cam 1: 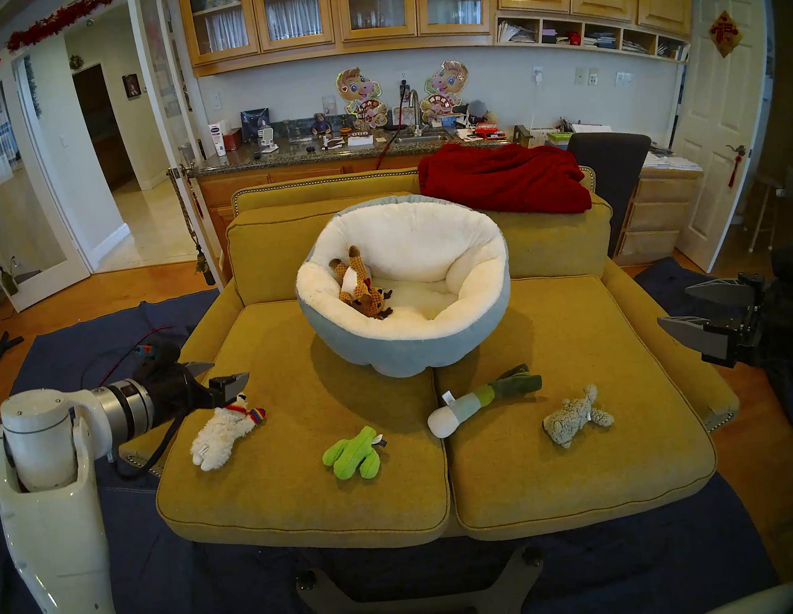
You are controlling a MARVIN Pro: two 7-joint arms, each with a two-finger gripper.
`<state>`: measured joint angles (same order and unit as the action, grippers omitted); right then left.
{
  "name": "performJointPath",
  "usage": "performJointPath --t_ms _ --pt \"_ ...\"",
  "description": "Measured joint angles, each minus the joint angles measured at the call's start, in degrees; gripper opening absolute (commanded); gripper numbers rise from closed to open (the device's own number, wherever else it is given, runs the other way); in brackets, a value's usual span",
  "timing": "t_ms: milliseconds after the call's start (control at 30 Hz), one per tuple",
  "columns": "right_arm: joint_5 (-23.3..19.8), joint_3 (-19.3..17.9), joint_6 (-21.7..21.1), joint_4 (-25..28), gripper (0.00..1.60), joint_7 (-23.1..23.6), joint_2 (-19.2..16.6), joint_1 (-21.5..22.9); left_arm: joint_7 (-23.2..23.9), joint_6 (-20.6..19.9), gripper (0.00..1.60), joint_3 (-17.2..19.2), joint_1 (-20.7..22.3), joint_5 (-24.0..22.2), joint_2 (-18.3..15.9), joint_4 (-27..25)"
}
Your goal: Put toys into dog bed
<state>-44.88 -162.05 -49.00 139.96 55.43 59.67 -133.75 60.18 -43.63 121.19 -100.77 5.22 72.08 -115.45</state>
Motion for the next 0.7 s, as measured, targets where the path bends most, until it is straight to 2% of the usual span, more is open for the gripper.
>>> performJointPath --t_ms 133,367,700 --pt "0.0 -0.05 0.0 0.0 1.6 0.0 -0.01 -0.01 -1.11 0.67 1.6 -1.52 -0.66 1.61 0.4 0.25" --pt "0.0 -0.1 0.0 0.0 1.6 0.0 -0.01 -0.01 -3.76 1.67 1.6 -3.95 0.59 4.07 0.29 4.83" --pt "0.0 -0.12 0.0 0.0 1.6 0.0 -0.01 -0.01 -5.22 2.56 1.6 -3.93 1.52 5.49 -0.28 6.46"
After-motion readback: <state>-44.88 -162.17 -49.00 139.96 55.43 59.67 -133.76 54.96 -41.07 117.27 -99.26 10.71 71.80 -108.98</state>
